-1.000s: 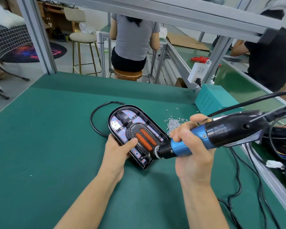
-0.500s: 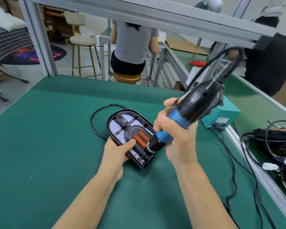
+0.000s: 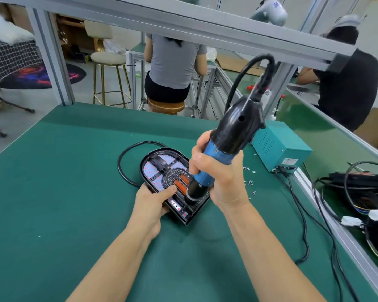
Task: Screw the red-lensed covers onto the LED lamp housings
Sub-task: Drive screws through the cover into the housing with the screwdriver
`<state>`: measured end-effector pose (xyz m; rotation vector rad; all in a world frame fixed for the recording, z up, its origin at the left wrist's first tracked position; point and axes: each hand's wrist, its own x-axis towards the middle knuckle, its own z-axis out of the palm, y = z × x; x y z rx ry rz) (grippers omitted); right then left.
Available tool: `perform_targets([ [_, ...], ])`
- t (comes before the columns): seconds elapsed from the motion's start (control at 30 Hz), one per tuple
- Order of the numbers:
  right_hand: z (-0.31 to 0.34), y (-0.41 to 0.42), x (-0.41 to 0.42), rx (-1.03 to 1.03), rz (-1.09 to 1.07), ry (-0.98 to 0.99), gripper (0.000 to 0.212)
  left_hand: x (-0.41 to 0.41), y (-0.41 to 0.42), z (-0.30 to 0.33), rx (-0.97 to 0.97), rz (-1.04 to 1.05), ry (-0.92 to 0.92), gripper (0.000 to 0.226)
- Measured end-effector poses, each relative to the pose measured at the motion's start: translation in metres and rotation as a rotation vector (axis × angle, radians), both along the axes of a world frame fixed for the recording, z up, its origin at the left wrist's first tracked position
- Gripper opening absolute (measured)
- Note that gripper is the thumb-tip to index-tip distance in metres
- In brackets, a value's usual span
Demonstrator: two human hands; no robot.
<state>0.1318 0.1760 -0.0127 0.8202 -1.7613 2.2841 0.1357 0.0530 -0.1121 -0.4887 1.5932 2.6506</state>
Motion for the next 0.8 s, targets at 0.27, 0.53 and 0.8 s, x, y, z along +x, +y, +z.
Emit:
perform_targets([
  [0.27, -0.003, 0.000, 0.005, -0.032, 0.035, 0.003, 0.029, 0.000, -0.001, -0.001, -0.017, -0.006, 0.015, 0.031],
  [0.53, -0.001, 0.023, 0.014, -0.302, -0.137, -0.024, 0.030, 0.000, 0.001, -0.002, 0.021, 0.016, 0.002, 0.027],
  [0.8, 0.013, 0.077, 0.031, -0.508, -0.498, 0.025, 0.026, -0.001, 0.000, -0.006, -0.077, 0.084, -0.047, 0.029],
])
